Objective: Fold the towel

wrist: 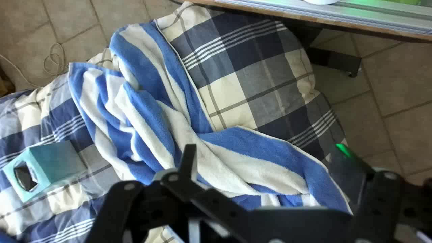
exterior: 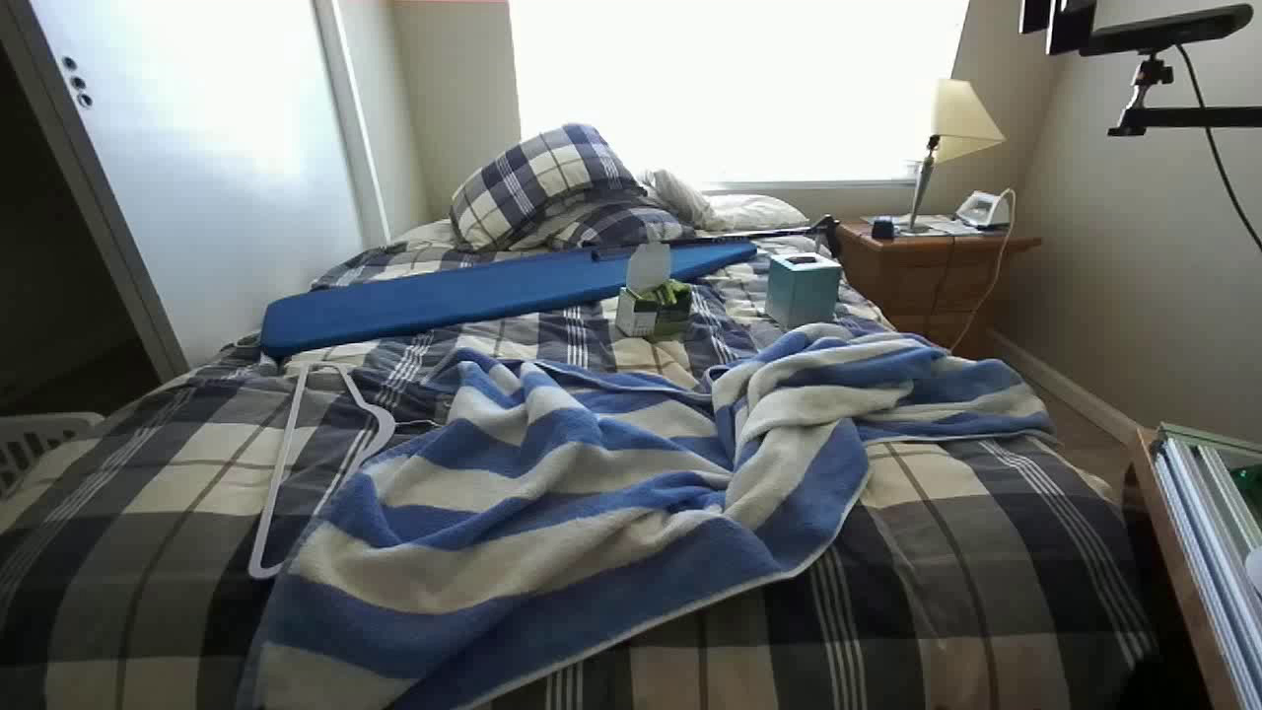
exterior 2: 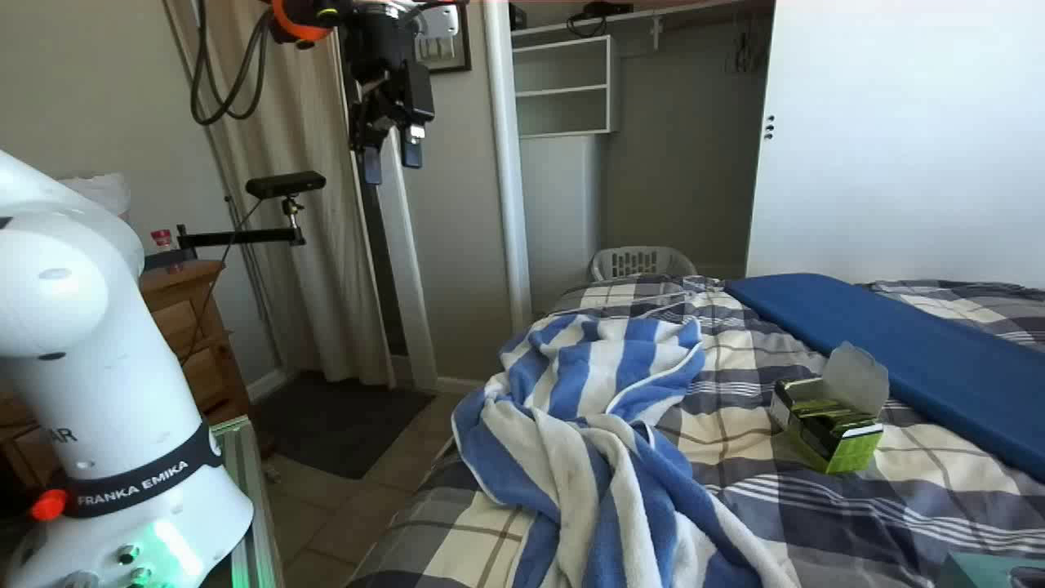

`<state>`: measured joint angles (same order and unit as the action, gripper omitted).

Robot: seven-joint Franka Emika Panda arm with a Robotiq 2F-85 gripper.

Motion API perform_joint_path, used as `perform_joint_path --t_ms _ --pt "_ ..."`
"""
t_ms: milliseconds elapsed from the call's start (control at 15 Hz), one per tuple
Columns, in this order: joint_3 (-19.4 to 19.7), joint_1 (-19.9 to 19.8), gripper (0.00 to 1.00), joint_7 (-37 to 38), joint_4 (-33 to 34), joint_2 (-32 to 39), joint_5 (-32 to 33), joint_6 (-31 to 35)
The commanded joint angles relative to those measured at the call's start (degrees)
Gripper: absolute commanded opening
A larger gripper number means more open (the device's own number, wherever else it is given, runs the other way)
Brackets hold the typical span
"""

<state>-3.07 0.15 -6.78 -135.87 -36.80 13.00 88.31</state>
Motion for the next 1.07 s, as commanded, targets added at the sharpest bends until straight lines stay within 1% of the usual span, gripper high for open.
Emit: perform_joint_path --t_ms 0,400,467,533,600,733,867,1000 --pt "0.9 1.2 1.00 0.5 0.2 0.1 0.4 -0.3" --pt "0.9 1.2 1.00 0.5 0.2 0.1 0.4 -0.3" --pt "1.5 2.5 1.00 -2.8 -0.1 1.5 0.3 1.4" --pt "2.9 3.9 1.00 -6.3 -1.5 2.3 -1.2 4.2" --pt "3.4 4.7 1.00 -7.7 -2.8 2.8 -1.9 6.5" --pt "5.1 6.3 1.00 -11.5 -6.9 3.7 -3.3 13.2" --pt "7.2 7.2 1.00 -16.3 -10.7 6.1 -4.5 21.0" --pt "9.3 7.7 1.00 -21.8 -14.3 9.9 -5.5 30.6"
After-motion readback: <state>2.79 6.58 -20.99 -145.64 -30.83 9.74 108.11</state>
